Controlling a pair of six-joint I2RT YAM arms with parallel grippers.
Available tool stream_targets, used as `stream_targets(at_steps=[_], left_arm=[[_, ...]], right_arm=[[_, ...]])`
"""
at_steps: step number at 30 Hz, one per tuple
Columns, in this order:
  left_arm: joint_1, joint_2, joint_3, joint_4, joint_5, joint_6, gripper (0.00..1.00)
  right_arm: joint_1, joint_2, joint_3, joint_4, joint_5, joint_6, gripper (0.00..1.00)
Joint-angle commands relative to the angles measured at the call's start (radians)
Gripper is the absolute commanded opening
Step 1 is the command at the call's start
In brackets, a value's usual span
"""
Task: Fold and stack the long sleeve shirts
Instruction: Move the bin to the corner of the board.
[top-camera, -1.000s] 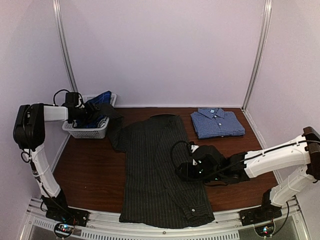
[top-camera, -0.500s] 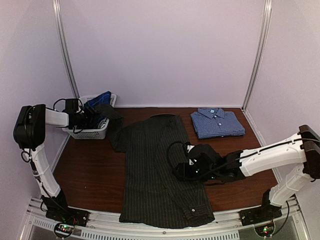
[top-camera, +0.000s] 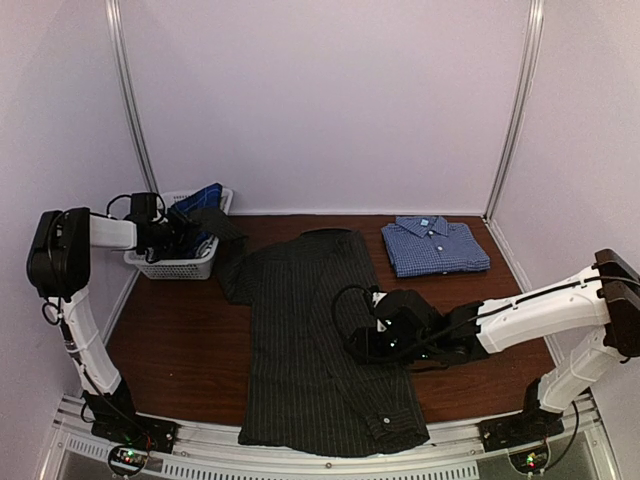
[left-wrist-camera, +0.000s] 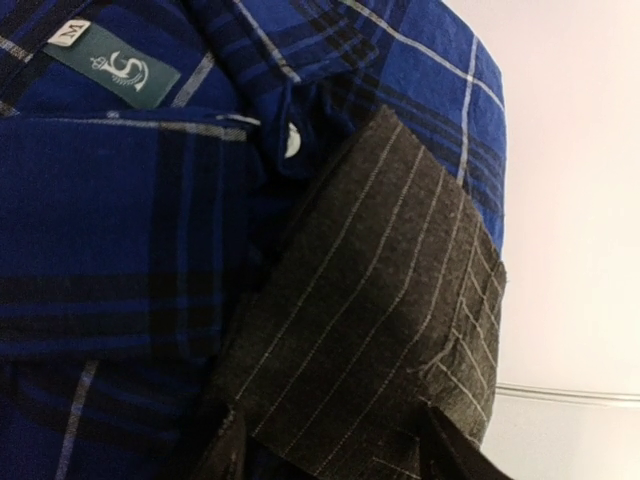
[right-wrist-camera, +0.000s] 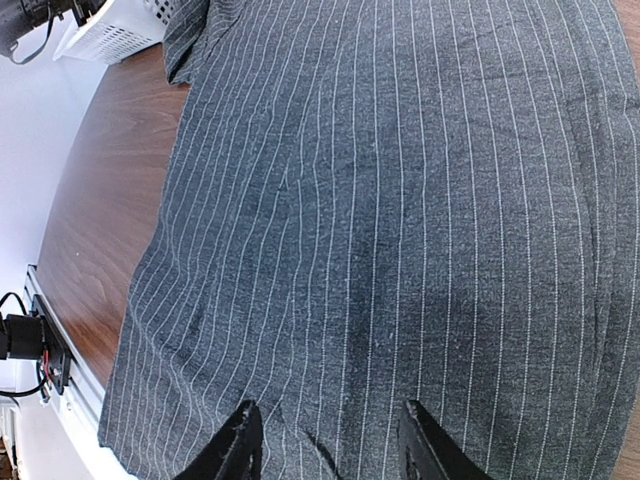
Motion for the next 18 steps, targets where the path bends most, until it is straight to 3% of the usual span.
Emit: stream_targets(at_steps=[1, 15, 18], left_arm=[[0.005, 0.051, 0.108, -0.028, 0.01, 0.047, 0.51], [0.004, 0.102, 0.26, -0.137, 0.001, 0.17, 0.01], [0.001, 0.089, 0.266, -0.173, -0.018, 0.224, 0.0]], right_arm=[[-0.006, 0.008, 0.03, 0.007, -0.002, -0.012, 0.47], [-0.007, 0.033, 0.062, -0.013, 0.001, -0.026, 0.47], [-0.007, 0.03, 0.058, -0.009, 0.0, -0.023, 0.47]])
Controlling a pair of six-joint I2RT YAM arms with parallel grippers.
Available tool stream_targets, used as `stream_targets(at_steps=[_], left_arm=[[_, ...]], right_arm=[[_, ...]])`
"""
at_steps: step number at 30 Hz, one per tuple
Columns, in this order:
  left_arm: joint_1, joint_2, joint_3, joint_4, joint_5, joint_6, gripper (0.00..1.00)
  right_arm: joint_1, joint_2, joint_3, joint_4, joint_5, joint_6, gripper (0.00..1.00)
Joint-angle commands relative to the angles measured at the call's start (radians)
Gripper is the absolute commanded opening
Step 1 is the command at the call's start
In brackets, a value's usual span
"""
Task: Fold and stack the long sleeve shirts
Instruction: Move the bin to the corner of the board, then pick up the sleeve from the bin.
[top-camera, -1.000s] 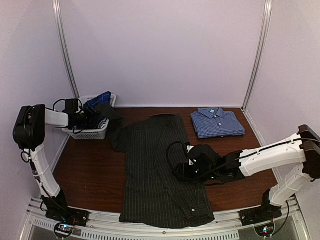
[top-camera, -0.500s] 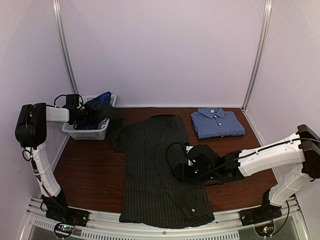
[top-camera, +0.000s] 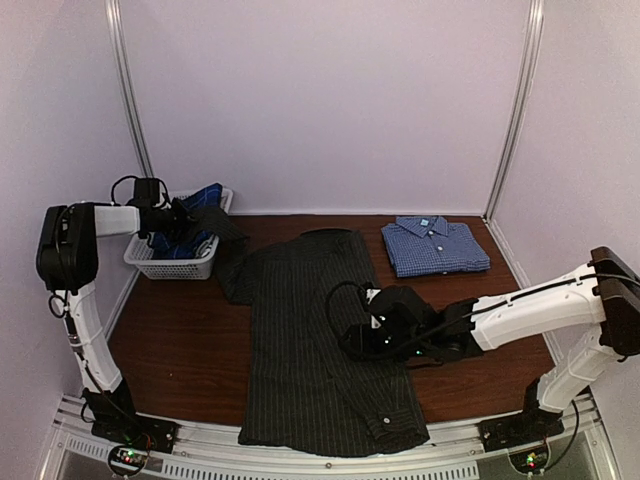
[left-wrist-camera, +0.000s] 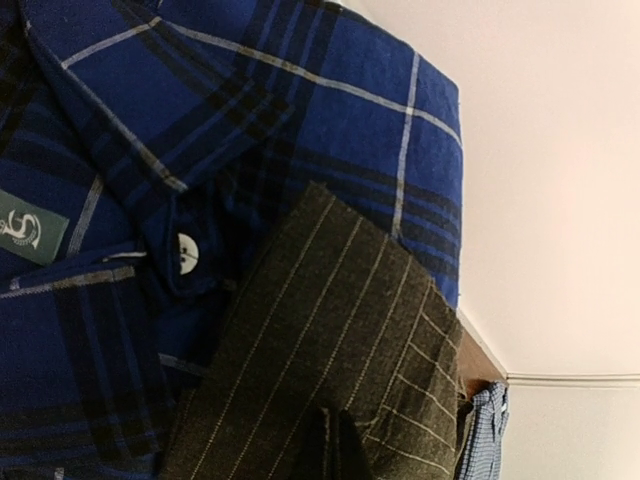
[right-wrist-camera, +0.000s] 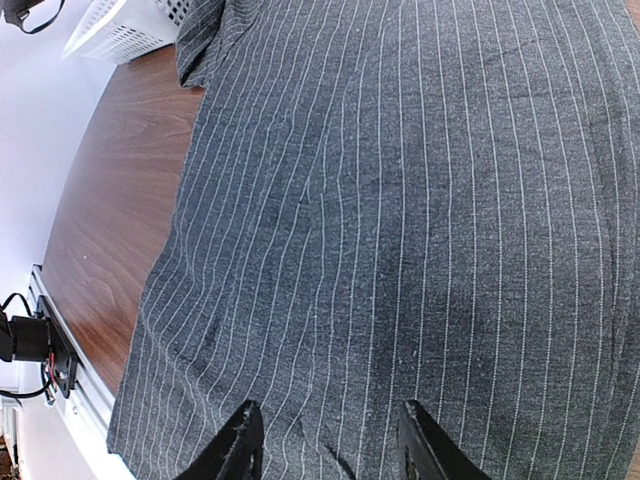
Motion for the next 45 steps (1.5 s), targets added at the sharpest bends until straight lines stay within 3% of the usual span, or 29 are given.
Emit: stream_targets(at_steps=[1, 5, 11, 15, 37, 40, 45], left_arm=[[0.002, -0.016, 0.034, -0.038, -0.02, 0.107, 0.0], [0.0, -0.069, -0.001, -0.064, -0.049, 0.16, 0.03], [0.003, -0.195, -0.193, 0.03, -0.043, 0.079, 0.44], [0.003, -0.221, -0.262, 0.103, -0.028, 0.015, 0.51], [0.002, -0.051, -0.198, 0.26, 0.04, -0.169, 0.58], [0.001, -0.044, -0.188, 0.276, 0.032, -0.177, 0.57], [0.001, -0.052, -0.183, 0.294, 0.012, -0.182, 0.46]], right_arm=[[-0.006, 0.0, 0.011, -0.006, 0.008, -0.008, 0.47], [-0.006, -0.002, 0.008, -0.001, 0.006, -0.006, 0.47], [-0.006, -0.002, -0.003, 0.01, 0.002, -0.005, 0.47], [-0.006, 0.007, -0.003, 0.01, -0.004, -0.006, 0.47], [-0.006, -0.029, -0.04, 0.011, 0.0, 0.004, 0.47], [-0.006, -0.035, -0.044, 0.01, 0.001, 0.006, 0.47], [-0.006, -0.036, -0.045, 0.01, 0.0, 0.009, 0.47]])
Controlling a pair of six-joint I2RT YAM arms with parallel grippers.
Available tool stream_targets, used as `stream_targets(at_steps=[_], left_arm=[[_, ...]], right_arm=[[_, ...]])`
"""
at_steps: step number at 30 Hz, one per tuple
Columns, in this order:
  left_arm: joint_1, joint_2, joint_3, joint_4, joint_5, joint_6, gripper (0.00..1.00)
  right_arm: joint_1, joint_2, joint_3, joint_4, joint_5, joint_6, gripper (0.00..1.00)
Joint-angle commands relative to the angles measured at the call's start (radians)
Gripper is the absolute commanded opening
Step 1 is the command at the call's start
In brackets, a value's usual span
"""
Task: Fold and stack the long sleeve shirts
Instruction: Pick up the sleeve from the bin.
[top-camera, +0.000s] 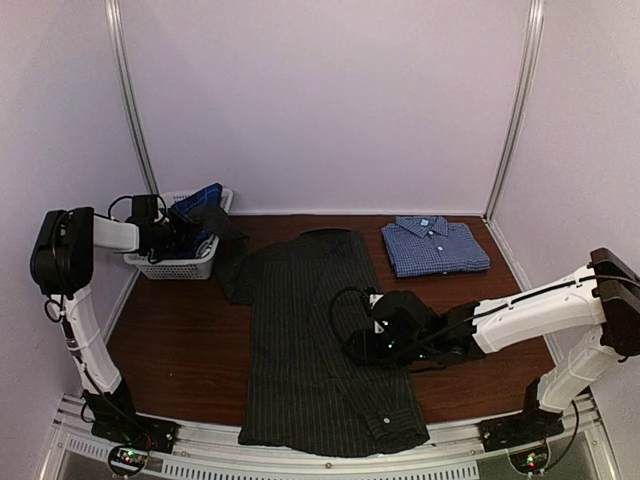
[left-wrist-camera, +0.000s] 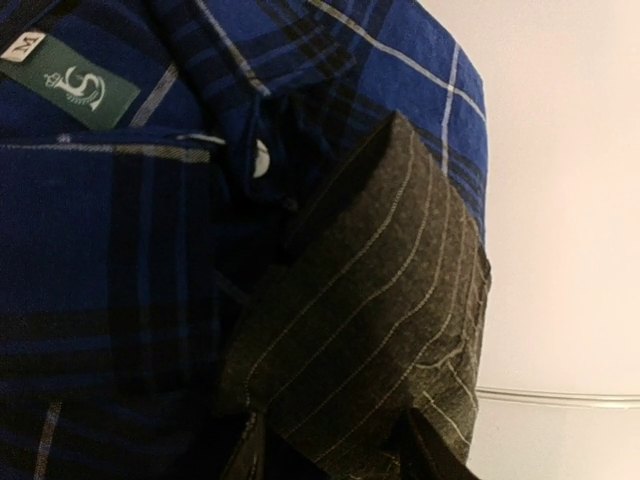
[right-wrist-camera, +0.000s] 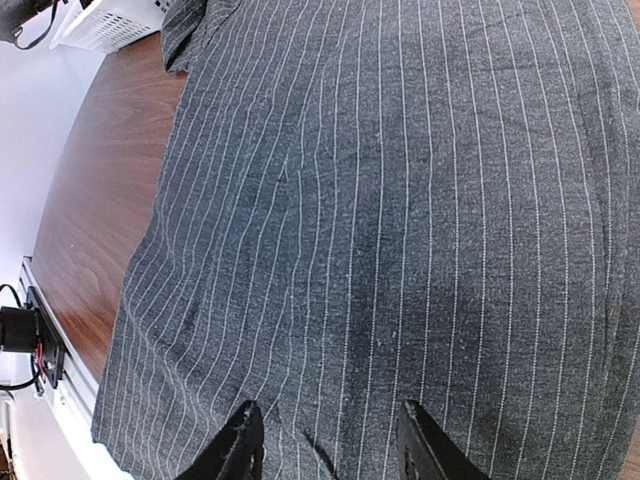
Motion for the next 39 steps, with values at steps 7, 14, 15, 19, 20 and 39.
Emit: stream_targets(at_steps=[7, 14, 15, 19, 20, 39], left_arm=[[0.001, -0.003, 0.032, 0.065, -0.029, 0.009, 0.25], [0.001, -0.022, 0.025, 0.055, -0.035, 0.029, 0.07], [0.001, -0.033, 0.027, 0.047, -0.04, 0.04, 0.07], [0.001, -0.059, 0.063, -0.007, -0.056, 0.116, 0.07], [0.001, -0.062, 0.079, -0.032, -0.057, 0.14, 0.07], [-0.162, -0.157, 0.28, -0.274, 0.079, 0.615, 0.02]], right_arm=[[-0.006, -0.016, -0.006, 0.007, 0.003, 0.005, 0.47], [-0.006, -0.011, -0.006, 0.007, 0.0, 0.007, 0.47], [-0.006, -0.01, -0.007, 0.007, 0.0, 0.007, 0.47], [-0.006, -0.006, -0.002, 0.007, -0.002, 0.003, 0.47], [-0.006, -0.005, 0.0, 0.007, -0.003, 0.002, 0.47], [-0.008, -0.046, 0.016, -0.015, 0.054, -0.015, 0.47]])
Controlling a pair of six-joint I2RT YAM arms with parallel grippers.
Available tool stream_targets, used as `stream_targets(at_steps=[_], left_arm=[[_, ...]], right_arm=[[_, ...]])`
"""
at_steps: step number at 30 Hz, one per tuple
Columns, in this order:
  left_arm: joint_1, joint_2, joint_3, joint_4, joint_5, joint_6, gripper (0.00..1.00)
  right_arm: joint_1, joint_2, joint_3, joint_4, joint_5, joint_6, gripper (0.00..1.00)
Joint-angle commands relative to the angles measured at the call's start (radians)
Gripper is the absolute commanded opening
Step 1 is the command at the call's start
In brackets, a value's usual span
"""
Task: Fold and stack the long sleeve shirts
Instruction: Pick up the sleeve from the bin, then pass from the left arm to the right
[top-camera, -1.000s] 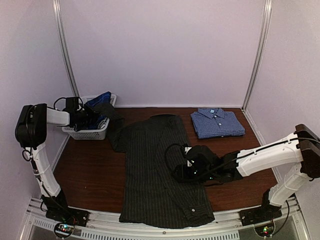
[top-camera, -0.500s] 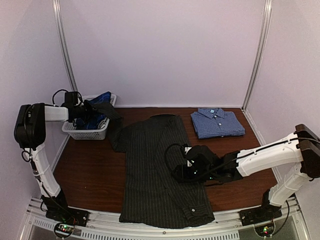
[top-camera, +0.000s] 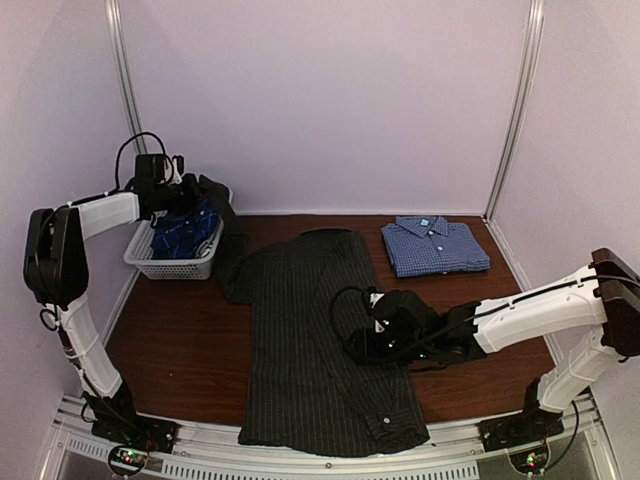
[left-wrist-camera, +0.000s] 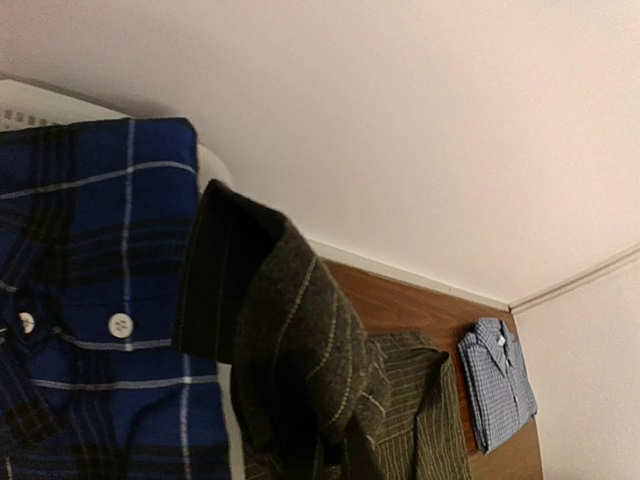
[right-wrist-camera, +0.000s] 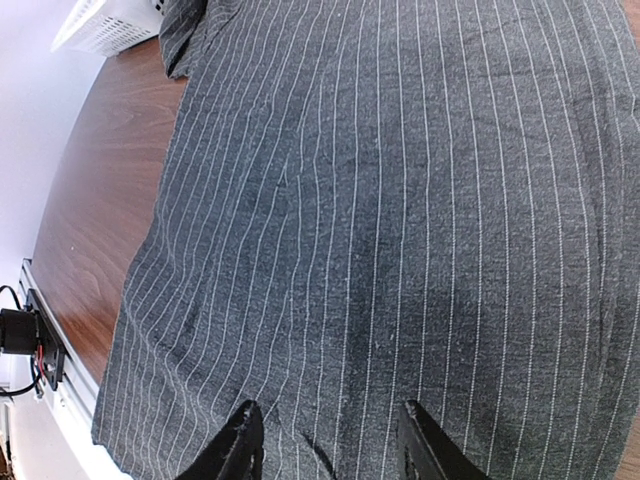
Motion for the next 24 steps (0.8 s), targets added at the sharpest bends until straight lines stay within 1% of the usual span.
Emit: stream_targets(at_steps=[1, 6, 16, 19, 22, 24], left_arm=[[-0.093, -0.068, 0.046, -0.068, 0.113, 0.206, 0.02], [-0.203, -0.141, -0.008, -0.136, 0.178, 0.316, 0.02], [-0.408, -0.312, -0.162, -0.21, 0.314, 0.472, 0.02], [-0.441, -0.348, -0.212, -0.222, 0.346, 0.518, 0.02], [-0.462, -0.371, -0.246, -0.234, 0.367, 0.554, 0.02], [-0.481, -0.38, -0.252, -0.262, 0.353, 0.59, 0.02]], right_arm=[[-0.008, -0.049, 0.017, -0.021, 0.06, -0.014, 0.47], [-0.008, -0.116, 0.005, -0.045, 0.118, -0.011, 0.47], [-0.009, -0.233, -0.047, -0.047, 0.179, -0.019, 0.49], [-0.009, -0.26, -0.041, -0.029, 0.212, -0.078, 0.56], [-0.01, -0.277, -0.01, 0.002, 0.25, -0.209, 0.67], [-0.013, -0.272, 0.04, 0.008, 0.263, -0.301, 0.76]])
